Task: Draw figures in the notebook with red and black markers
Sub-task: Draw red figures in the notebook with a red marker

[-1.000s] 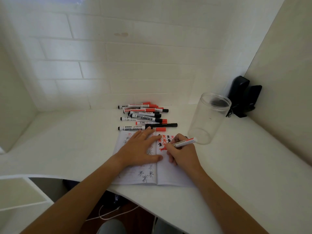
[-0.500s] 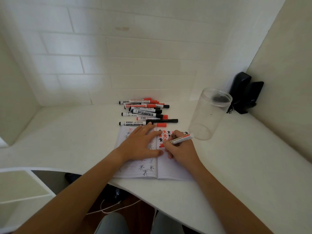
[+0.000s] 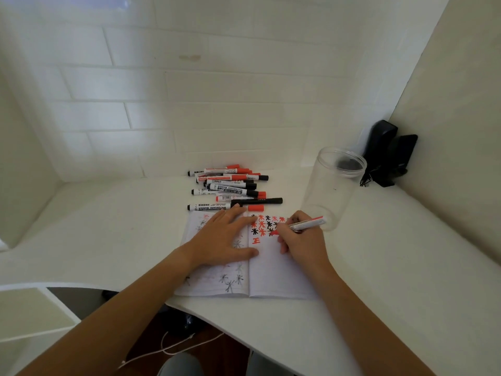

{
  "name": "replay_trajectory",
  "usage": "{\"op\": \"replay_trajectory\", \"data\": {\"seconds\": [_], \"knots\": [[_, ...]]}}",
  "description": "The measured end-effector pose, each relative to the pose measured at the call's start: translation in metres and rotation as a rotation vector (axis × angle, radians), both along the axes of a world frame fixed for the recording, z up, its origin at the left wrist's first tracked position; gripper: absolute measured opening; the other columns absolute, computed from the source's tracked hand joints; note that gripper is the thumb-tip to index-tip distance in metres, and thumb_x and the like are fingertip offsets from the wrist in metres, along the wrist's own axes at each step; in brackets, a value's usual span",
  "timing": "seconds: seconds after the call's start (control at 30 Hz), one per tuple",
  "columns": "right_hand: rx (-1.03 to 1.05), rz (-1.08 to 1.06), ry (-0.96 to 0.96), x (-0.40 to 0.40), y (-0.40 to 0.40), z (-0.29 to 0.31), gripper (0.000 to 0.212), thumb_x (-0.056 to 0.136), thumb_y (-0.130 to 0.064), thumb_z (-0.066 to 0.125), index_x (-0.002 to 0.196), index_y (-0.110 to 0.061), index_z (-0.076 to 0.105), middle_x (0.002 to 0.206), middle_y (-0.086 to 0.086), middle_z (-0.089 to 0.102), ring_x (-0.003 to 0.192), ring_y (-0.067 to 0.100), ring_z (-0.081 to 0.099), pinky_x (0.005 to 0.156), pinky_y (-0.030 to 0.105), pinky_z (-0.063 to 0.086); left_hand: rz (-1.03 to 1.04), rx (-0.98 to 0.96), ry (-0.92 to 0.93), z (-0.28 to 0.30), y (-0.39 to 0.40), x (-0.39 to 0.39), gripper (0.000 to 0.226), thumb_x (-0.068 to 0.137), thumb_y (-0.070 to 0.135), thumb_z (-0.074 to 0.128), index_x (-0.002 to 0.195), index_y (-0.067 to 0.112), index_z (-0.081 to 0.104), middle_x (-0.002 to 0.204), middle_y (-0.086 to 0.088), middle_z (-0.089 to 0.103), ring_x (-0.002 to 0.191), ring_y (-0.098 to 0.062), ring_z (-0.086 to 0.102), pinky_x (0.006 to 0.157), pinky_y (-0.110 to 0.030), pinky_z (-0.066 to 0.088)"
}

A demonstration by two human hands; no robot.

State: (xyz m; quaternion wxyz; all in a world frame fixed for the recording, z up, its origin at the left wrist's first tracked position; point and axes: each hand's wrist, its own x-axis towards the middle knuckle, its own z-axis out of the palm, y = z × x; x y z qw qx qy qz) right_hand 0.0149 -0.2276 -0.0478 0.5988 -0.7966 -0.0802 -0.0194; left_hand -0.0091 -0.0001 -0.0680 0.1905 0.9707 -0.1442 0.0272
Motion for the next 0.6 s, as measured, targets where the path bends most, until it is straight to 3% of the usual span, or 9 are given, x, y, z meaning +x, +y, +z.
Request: {"op": "replay_trajectory", "data": {"seconds": [0.1, 0.17, 0.23, 0.37, 0.47, 0.6], "knots": [[0.031, -0.008, 0.022, 0.006, -0.013, -0.001, 0.018, 0.09, -0.007, 0.067, 0.077, -0.005, 0.054, 0.06, 0.016, 0.068, 0.045, 0.019, 0.059, 0.045, 0.021, 0.04, 0.037, -0.095, -0.013, 0.007, -0.005, -0.001, 0.073, 0.09, 0.07, 0.052, 0.153, 0.037, 0.033, 0.163, 0.006, 0.024, 0.148, -0.014, 0.021, 0.121, -0.038, 0.019], [0.034, 0.005, 0.041, 0.007, -0.016, -0.002, 0.018, 0.091, -0.006, 0.067, 0.078, -0.004, 0.054, 0.059, 0.014, 0.068, 0.045, 0.017, 0.058, 0.045, 0.021, 0.04, 0.084, -0.149, -0.141, 0.009, -0.009, 0.004, 0.05, 0.1, 0.053, 0.049, 0.143, 0.028, 0.05, 0.147, 0.004, 0.046, 0.131, -0.012, 0.044, 0.113, -0.037, 0.039], [0.043, 0.006, 0.051, 0.008, -0.016, -0.003, 0.018, 0.092, -0.006, 0.066, 0.079, -0.003, 0.054, 0.058, 0.013, 0.067, 0.045, 0.018, 0.058, 0.045, 0.022, 0.04, 0.116, -0.125, -0.287, 0.011, -0.014, 0.014, 0.031, 0.103, 0.036, 0.049, 0.128, 0.023, 0.063, 0.126, 0.004, 0.06, 0.111, -0.01, 0.055, 0.097, -0.037, 0.05], [0.034, 0.018, 0.025, 0.01, -0.015, -0.005, 0.02, 0.091, -0.007, 0.067, 0.077, -0.005, 0.053, 0.056, 0.016, 0.066, 0.045, 0.02, 0.057, 0.046, 0.028, 0.04, 0.198, -0.052, -0.442, 0.015, -0.024, 0.038, 0.017, 0.099, 0.016, 0.06, 0.109, 0.019, 0.073, 0.108, 0.001, 0.07, 0.101, -0.018, 0.061, 0.093, -0.035, 0.049], [0.014, 0.03, 0.005, 0.011, -0.016, -0.008, 0.021, 0.093, -0.01, 0.067, 0.081, 0.0, 0.052, 0.055, 0.017, 0.065, 0.046, 0.02, 0.057, 0.047, 0.031, 0.04, 0.197, 0.045, -0.418, 0.017, -0.027, 0.052, 0.016, 0.099, 0.024, 0.06, 0.105, 0.022, 0.073, 0.103, 0.003, 0.069, 0.101, -0.017, 0.06, 0.095, -0.034, 0.047], [0.003, 0.045, -0.022, 0.012, -0.013, -0.009, 0.022, 0.096, -0.016, 0.069, 0.083, -0.006, 0.055, 0.058, 0.015, 0.067, 0.046, 0.021, 0.058, 0.044, 0.029, 0.039, 0.181, 0.101, -0.387, 0.016, -0.027, 0.066, 0.013, 0.098, 0.03, 0.06, 0.102, 0.022, 0.069, 0.101, 0.005, 0.065, 0.098, -0.015, 0.056, 0.092, -0.032, 0.046]]}}
